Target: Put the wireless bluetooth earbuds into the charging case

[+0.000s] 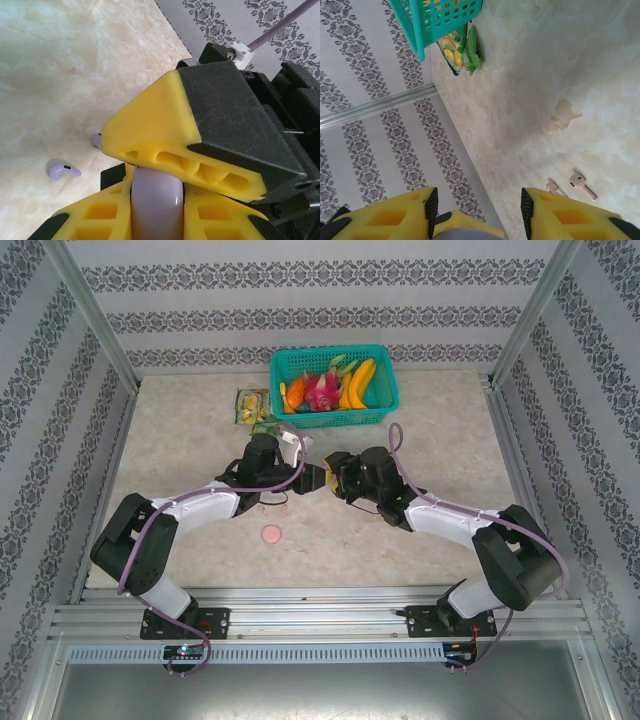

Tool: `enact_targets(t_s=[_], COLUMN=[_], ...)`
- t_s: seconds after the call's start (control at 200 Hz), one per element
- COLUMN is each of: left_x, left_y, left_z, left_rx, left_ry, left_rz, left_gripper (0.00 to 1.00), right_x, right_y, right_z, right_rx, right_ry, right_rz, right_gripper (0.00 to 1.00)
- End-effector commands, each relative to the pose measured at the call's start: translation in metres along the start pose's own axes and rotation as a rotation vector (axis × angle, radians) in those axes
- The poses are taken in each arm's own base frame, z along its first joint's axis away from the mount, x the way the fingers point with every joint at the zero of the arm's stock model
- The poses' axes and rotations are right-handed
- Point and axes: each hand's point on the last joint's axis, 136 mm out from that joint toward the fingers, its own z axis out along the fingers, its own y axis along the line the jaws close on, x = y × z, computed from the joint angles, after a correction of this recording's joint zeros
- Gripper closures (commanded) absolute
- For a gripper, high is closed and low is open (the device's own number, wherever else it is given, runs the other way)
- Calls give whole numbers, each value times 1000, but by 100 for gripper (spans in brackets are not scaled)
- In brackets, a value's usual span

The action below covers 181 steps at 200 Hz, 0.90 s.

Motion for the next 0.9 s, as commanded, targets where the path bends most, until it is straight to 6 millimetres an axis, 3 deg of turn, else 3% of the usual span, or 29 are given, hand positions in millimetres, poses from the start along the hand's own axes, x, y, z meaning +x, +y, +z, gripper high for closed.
enact_targets(t_s=[0.0,0.125,0.415,0.789,0.849,0.899], left_x=[-19,-22,-28,-31,-30,-30], left_y=[-25,-25,-27,-30,-29,-28], left_z=[-11,-14,-19,-20,-20,-20], left_rx=[63,63,89,104,102,99], left_ry=[-65,-75,-102,-110,-109,-106], left_rz=[52,50,36,34,31,30], left_gripper=[73,69,71,86,89,91], right_x=[-13,-13,-15,-16,-17,-21], right_y=[-13,-14,-17,-17,-16,-12], right_z=[1,0,0,2,2,0], right_rx=[30,30,39,41,36,22], right_ry=[-42,-43,-46,-45,-45,-46], right_rz=[18,18,21,21,22,16], right_gripper=[61,61,61,61,57,47])
